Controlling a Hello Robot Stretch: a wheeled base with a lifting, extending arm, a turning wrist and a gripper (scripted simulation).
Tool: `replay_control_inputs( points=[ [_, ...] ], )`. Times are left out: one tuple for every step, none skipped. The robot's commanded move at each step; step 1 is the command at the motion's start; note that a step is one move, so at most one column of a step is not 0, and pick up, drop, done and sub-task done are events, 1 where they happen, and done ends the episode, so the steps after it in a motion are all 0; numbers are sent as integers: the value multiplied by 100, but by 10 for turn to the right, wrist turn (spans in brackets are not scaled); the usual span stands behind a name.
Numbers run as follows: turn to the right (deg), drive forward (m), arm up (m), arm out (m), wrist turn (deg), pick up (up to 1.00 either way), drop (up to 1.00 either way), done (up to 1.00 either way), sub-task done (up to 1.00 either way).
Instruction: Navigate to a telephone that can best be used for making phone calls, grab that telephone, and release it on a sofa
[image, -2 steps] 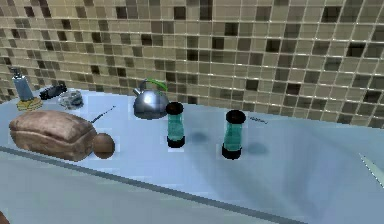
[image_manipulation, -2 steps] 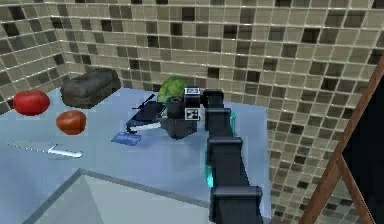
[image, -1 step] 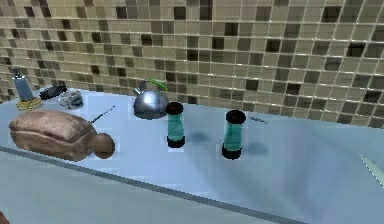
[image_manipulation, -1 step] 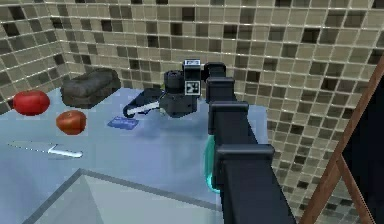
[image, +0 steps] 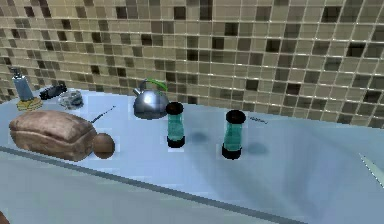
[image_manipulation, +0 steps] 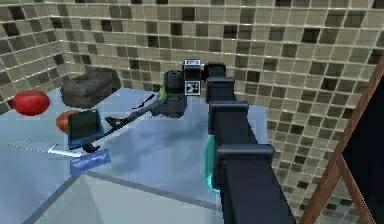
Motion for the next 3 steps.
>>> replay_control_inputs(
  points=[
    [0, 0, 0, 0, -450, 0, 0, 0, 0],
    [0, 0, 0, 0, -30, 0, 0, 0, 0],
    [0, 0, 0, -28, 0, 0, 0, 0, 0]
  ],
)
